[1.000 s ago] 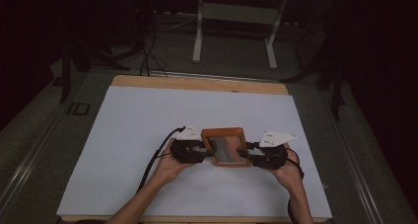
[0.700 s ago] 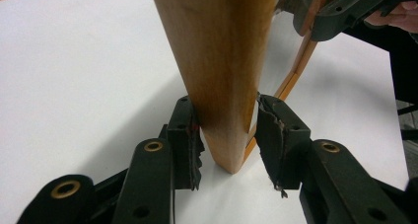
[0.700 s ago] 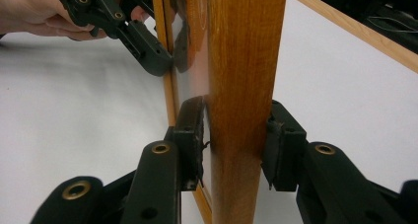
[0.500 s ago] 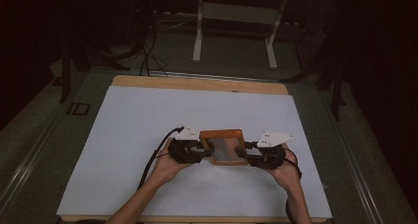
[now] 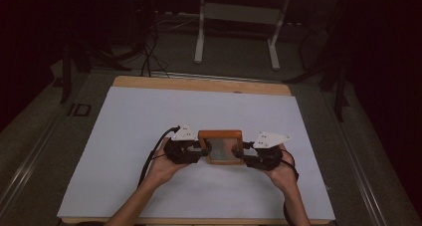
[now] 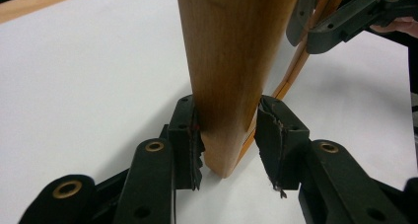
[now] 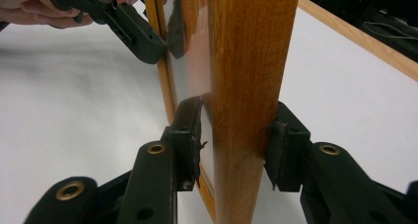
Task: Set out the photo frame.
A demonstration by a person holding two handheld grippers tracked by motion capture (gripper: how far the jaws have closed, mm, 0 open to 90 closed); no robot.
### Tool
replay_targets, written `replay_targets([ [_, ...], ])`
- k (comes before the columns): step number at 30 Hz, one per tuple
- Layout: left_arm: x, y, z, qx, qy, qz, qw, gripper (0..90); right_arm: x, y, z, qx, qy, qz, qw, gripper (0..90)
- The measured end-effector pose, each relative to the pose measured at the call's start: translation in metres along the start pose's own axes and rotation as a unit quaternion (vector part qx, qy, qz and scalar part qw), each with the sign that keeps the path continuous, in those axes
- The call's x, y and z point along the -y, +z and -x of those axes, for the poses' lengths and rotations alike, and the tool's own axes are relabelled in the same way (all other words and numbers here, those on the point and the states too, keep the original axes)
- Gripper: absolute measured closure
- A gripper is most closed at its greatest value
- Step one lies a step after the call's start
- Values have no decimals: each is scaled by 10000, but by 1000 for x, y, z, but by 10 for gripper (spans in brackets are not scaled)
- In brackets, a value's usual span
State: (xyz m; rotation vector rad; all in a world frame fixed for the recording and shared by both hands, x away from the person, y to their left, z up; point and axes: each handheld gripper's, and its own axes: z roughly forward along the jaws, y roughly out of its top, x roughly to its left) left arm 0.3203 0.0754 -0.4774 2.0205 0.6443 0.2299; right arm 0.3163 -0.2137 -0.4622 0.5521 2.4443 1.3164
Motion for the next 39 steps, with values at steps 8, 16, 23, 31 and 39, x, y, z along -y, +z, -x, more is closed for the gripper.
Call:
replay_targets([
  [8,-3,-8,0,-114,-7,-59,9999,623,-4,4,-3,11,63,108,9999,611],
  [16,-5,-15,-3,-113,-35,-119,9999,623,-7,7,-4,-34,99,161,9998,611],
  [23,-7,-22,-7,-100,-121,-119,9998,623,-10,11,-4,-101,203,248,9994,611],
  [31,-6,-26,-10,-121,-159,-140,9997,624,-11,16,-4,-187,369,303,9987,611],
  [39,-5,-30,-14,-59,-257,-170,9995,630,-8,22,-2,-363,629,344,9968,613],
])
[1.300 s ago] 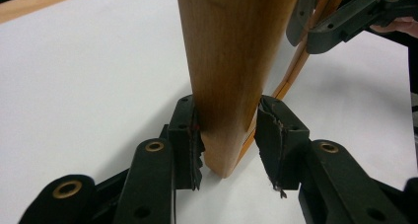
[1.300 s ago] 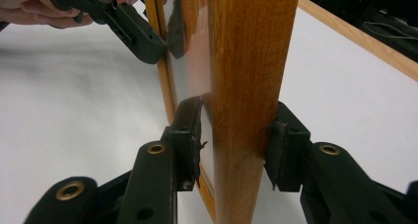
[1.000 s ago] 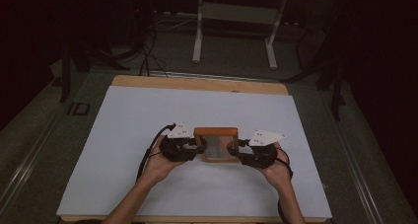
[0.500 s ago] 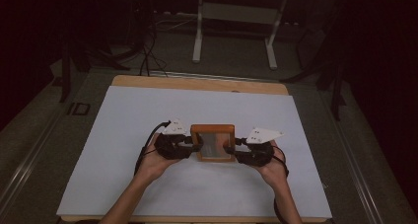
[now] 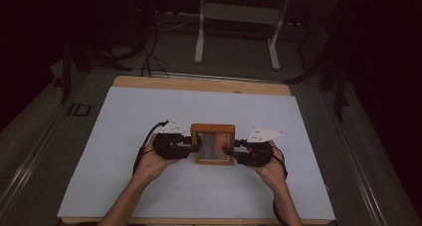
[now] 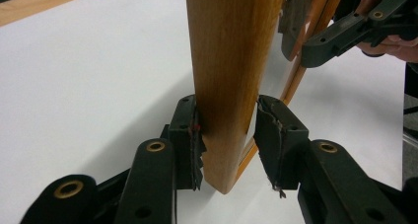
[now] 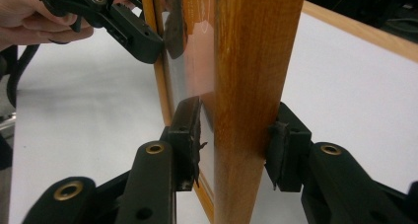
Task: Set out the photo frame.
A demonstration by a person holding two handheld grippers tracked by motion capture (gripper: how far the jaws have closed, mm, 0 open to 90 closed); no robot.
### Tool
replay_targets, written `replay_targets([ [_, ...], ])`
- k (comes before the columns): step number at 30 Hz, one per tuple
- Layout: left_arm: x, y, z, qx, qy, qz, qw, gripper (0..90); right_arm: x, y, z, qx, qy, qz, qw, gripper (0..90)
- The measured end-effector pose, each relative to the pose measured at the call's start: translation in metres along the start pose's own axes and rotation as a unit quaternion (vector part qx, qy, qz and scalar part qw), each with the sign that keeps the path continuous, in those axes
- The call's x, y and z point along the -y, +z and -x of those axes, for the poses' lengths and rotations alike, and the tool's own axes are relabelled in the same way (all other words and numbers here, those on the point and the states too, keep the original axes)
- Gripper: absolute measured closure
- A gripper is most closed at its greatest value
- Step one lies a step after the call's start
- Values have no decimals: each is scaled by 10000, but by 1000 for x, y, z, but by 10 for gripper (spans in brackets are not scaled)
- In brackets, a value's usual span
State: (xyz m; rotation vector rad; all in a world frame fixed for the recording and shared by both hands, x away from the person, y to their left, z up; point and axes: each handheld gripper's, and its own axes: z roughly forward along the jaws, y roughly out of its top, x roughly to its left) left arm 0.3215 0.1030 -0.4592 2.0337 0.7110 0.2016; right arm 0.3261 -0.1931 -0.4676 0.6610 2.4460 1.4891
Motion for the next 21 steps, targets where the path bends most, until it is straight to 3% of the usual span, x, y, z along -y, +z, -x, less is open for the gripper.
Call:
replay_targets([
  [21,5,-2,-8,-95,-257,-183,9995,640,9,19,8,-263,468,-74,9985,601],
])
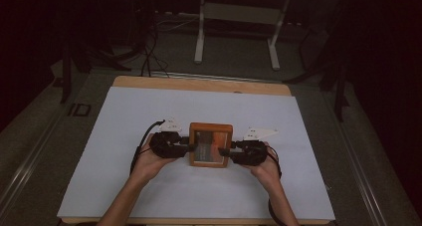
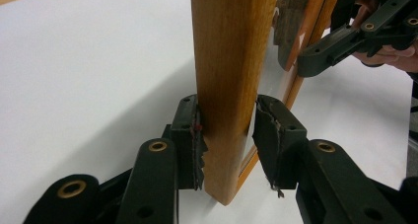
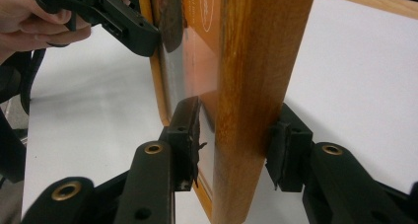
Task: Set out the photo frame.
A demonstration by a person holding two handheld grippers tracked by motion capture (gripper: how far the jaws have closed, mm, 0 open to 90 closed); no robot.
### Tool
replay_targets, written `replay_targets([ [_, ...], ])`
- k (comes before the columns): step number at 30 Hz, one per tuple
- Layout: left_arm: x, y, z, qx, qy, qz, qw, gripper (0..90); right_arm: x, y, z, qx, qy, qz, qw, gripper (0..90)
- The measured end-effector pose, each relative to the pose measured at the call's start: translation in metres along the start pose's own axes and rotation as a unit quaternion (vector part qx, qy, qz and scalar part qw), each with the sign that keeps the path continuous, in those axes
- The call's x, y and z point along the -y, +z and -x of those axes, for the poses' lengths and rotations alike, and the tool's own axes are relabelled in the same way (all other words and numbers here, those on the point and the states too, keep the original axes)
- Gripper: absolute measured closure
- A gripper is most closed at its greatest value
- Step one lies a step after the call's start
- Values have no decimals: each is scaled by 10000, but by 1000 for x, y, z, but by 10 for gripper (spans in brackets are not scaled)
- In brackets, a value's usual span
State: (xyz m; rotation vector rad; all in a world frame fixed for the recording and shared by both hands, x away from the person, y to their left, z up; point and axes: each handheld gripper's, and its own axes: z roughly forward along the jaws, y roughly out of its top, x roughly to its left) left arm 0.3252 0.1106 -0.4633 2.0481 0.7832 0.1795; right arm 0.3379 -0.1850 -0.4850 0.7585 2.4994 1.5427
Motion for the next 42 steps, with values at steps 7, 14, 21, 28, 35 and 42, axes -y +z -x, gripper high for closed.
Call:
replay_targets([
  [7,2,2,-2,-53,-110,-166,9998,644,4,9,5,-91,142,-61,9998,590],
  [14,5,5,-8,12,-250,-153,9996,646,6,14,8,-103,171,-102,9997,587],
  [21,8,10,-14,23,-483,34,9988,641,7,16,12,-72,309,-78,9995,587],
  [28,9,15,-18,-62,-596,105,9981,632,9,19,17,-50,474,-24,9989,584],
  [35,11,17,-17,-129,-615,159,9979,628,11,20,19,-82,496,9,9987,587],
  [42,10,16,-17,-104,-660,117,9977,636,12,20,20,-124,499,38,9987,586],
])
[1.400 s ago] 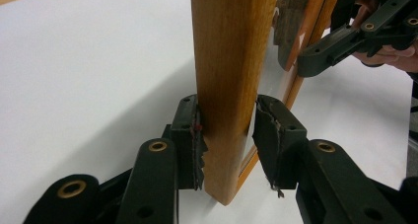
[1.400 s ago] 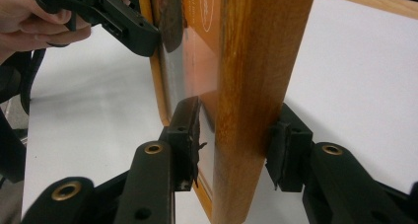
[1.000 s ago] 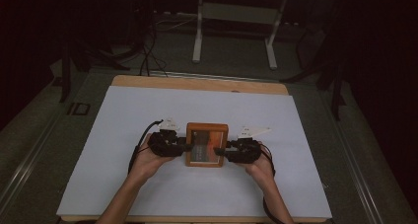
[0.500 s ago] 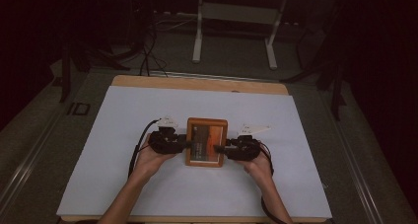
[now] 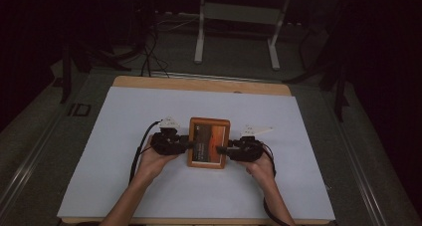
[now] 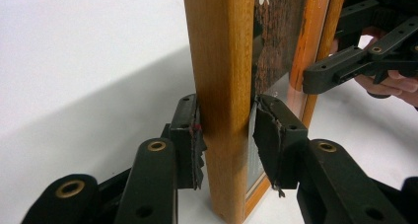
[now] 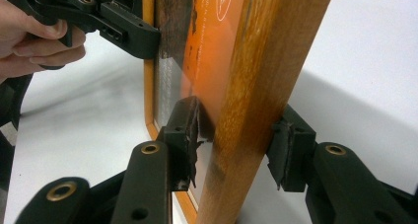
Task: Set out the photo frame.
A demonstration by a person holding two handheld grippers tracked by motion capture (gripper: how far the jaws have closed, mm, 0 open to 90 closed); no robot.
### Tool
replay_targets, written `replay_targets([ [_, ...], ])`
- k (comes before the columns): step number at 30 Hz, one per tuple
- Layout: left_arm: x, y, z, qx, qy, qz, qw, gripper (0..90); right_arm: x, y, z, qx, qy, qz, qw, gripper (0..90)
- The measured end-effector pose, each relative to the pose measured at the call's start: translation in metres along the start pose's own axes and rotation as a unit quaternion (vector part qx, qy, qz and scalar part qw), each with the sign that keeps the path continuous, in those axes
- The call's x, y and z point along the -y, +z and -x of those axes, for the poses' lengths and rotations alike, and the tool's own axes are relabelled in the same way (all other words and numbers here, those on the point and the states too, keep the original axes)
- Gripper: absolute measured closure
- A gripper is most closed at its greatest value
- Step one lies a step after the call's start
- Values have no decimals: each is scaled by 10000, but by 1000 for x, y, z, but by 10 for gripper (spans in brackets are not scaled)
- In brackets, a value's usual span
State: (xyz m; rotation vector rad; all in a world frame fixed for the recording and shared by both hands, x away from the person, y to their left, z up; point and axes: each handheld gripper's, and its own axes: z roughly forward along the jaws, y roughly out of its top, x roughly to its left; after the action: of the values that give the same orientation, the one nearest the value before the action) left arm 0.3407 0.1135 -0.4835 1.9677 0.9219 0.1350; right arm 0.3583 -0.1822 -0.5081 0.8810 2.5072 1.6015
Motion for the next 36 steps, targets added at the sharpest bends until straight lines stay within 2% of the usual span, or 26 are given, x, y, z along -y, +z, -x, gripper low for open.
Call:
replay_targets([
  [7,0,-1,0,-7,-44,-24,10000,639,0,0,-2,68,-105,-32,9999,579],
  [17,1,-1,-1,60,-128,-18,9999,637,-1,1,-4,175,-136,-71,9997,560],
  [19,1,-1,-2,70,-161,-30,9998,608,-2,1,-5,237,-178,-119,9995,545],
  [21,1,-1,-3,168,-245,6,9996,575,-2,1,-6,332,-196,-162,9991,506],
  [23,1,-3,-3,150,-271,26,9995,546,-2,0,-7,389,-219,-206,9988,469],
  [30,0,-13,-10,163,-358,113,9992,483,-8,-12,-10,598,-233,-171,9978,374],
  [36,-3,-26,-14,272,-394,184,9987,459,-12,-31,-8,775,-137,-23,9969,348],
])
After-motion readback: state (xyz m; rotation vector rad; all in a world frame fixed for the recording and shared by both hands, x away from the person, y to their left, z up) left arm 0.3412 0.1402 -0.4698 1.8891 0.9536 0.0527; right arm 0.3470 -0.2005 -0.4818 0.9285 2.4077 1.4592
